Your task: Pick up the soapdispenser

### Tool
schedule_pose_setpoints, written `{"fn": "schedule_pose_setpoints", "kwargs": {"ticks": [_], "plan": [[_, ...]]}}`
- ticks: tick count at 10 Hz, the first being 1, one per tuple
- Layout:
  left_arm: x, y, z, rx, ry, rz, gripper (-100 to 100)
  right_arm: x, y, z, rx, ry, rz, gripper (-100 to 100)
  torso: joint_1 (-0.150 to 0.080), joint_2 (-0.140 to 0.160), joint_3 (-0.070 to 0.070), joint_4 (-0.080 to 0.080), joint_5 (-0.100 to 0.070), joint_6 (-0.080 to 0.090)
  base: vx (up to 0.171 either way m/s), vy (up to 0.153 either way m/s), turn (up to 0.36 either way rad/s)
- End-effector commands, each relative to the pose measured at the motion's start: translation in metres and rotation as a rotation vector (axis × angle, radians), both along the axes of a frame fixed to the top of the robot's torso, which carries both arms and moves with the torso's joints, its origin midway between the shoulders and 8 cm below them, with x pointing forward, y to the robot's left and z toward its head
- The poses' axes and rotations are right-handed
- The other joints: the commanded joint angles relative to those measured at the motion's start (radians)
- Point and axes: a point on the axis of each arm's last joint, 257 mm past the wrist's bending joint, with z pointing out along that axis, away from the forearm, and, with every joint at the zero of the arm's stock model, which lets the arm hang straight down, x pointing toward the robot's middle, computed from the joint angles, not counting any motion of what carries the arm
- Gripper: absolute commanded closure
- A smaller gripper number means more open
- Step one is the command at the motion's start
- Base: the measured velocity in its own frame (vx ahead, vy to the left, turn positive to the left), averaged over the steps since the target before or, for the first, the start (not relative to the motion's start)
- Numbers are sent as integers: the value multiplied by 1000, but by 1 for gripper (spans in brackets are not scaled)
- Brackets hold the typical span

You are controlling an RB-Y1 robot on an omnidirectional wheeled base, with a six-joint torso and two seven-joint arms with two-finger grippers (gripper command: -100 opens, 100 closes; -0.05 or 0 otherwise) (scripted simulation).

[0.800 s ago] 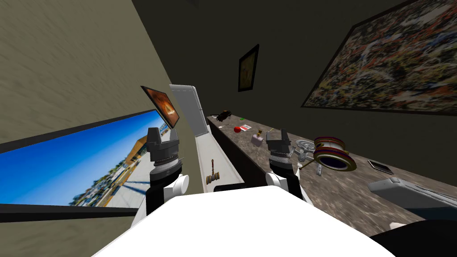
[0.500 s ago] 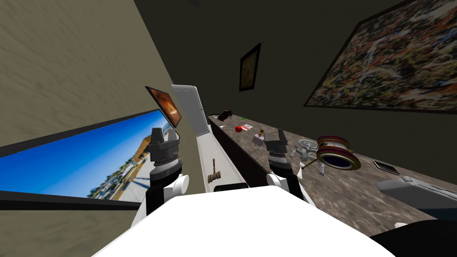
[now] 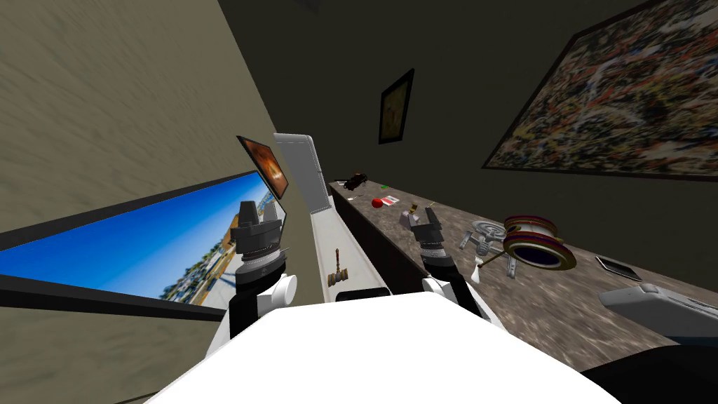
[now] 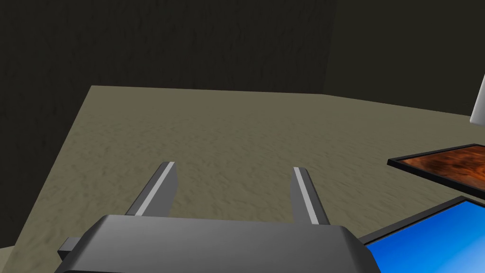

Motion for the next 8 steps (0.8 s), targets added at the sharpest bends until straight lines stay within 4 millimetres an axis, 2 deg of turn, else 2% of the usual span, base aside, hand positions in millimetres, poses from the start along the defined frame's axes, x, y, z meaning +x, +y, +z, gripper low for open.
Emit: {"fn": "schedule_pose_setpoints", "kwargs": {"ticks": [1, 2, 3, 4, 5, 6, 7, 8], "plan": [[0, 0, 0, 0, 0, 0, 0, 3, 6, -12, -29, 35, 36, -100, 0, 0, 0, 0, 0, 0, 4, 3, 26], [0, 0, 0, 0, 0, 0, 0, 4, 9, -24, -42, 65, 59, -100, 0, 0, 0, 0, 0, 0, 5, 2, 52], [0, 0, 0, 0, 0, 0, 0, 4, 11, -24, -61, 69, 69, -100, 0, 0, 0, 0, 0, 0, 4, -1, 18], [0, 0, 0, 0, 0, 0, 0, 6, 14, -36, -80, 103, 94, -100, 0, 0, 0, 0, 0, 0, 5, -2, 28], [0, 0, 0, 0, 0, 0, 0, 6, 14, -37, -93, 106, 101, -100, -1, 0, 0, 0, 0, 0, 4, -3, 16], [0, 0, 0, 0, 0, 0, 0, 6, 17, -50, -115, 141, 126, -100, -1, 0, 0, 0, 0, 0, 4, -4, 36], [0, 0, 0, 0, 0, 0, 0, 6, 18, -51, -128, 145, 133, -100, -1, 0, 0, 0, 0, 0, 4, -4, 19], [0, 0, 0, 0, 0, 0, 0, 6, 20, -65, -150, 182, 156, -100, -1, 0, 0, 0, 0, 0, 4, -5, 34]]}}
